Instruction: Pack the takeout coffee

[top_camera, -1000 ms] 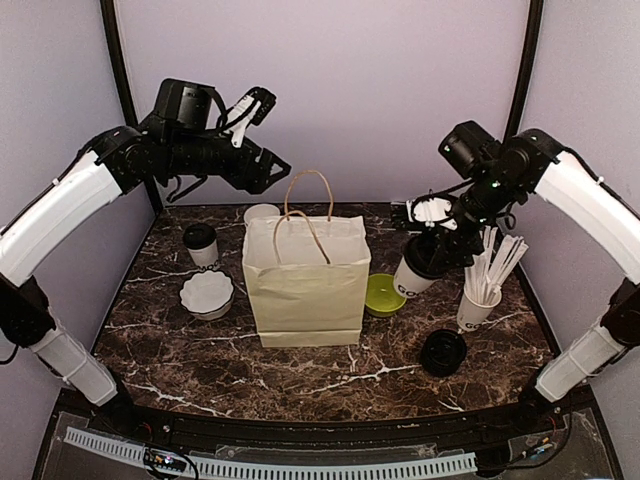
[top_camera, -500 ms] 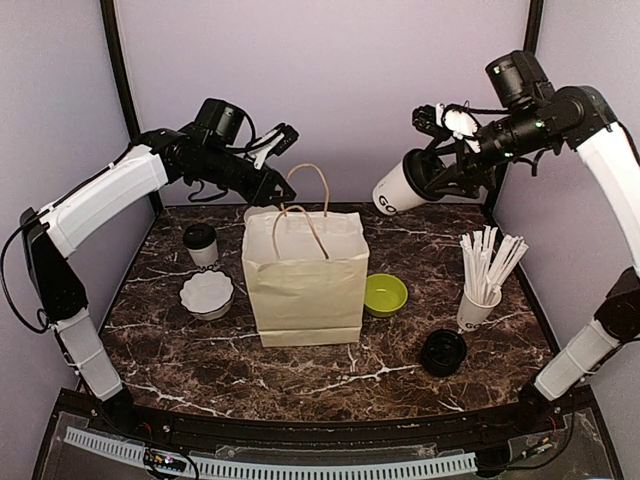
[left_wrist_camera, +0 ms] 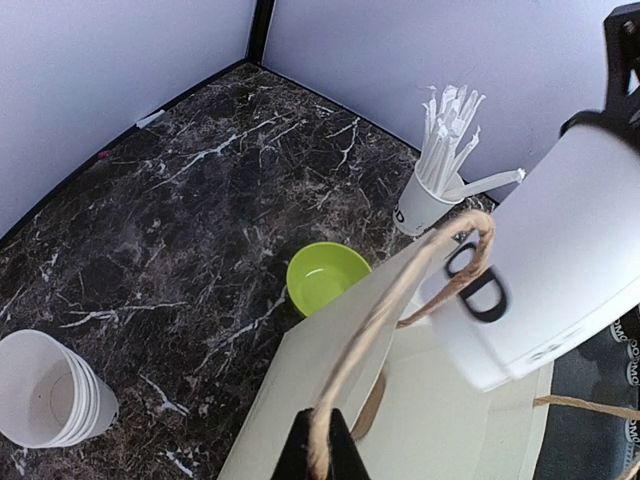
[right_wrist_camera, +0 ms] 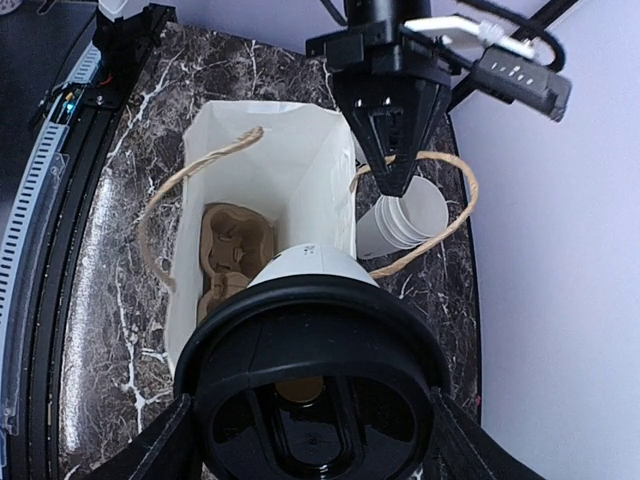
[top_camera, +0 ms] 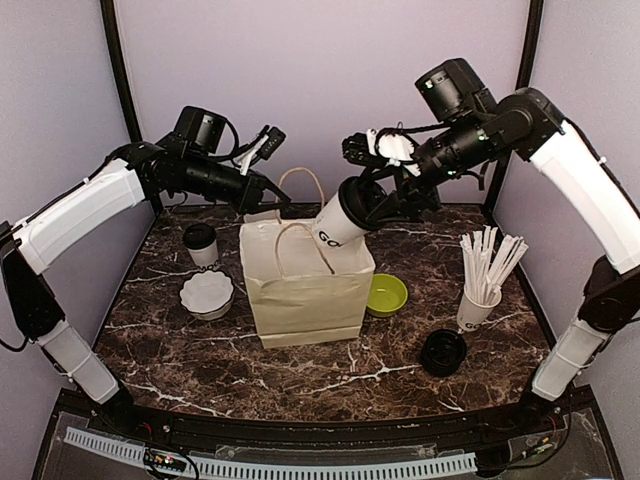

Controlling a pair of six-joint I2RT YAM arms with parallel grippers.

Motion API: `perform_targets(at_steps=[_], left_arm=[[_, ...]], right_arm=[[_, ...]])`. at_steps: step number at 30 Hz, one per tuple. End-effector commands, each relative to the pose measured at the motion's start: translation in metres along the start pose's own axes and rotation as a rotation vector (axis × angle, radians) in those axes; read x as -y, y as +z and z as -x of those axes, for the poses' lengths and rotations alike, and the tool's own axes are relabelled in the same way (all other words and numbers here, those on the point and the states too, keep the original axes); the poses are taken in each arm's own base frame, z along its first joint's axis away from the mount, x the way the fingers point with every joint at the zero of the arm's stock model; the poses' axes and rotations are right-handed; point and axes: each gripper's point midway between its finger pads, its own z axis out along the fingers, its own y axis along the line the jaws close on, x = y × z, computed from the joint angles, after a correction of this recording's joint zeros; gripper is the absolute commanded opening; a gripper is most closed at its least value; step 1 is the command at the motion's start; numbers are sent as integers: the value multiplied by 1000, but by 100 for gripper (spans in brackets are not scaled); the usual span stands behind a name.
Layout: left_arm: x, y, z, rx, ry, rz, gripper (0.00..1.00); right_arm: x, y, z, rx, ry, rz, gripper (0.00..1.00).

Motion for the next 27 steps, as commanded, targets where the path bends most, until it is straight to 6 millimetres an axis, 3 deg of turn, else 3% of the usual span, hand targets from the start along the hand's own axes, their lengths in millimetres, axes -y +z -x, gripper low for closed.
perform_targets(at_steps=[1, 6, 9, 13, 14, 19, 23, 27], left_arm=[[18, -22, 13, 79, -25, -35, 0], [23, -28, 11, 92, -39, -47, 0], [25, -28, 10, 93, -42, -57, 6], [23, -32, 8, 95, -39, -33, 31], [24, -33, 8, 97, -35, -27, 38], [33, -66, 18, 161, 7, 24, 54], [34, -88, 21, 207, 21, 83, 57], [21, -86, 13, 207, 18, 149, 58]], right_arm=[[5, 26, 0, -66, -27, -49, 56], [-2, 49, -1, -126, -56, -44, 55], [-13, 65, -6, -172, -81, -22, 54], [-30, 82, -18, -227, -104, 21, 53], [-34, 84, -19, -231, -107, 32, 52], [-61, 80, -22, -262, -157, 87, 52], [-89, 76, -28, -305, -210, 141, 52], [-118, 74, -37, -362, -257, 197, 52]])
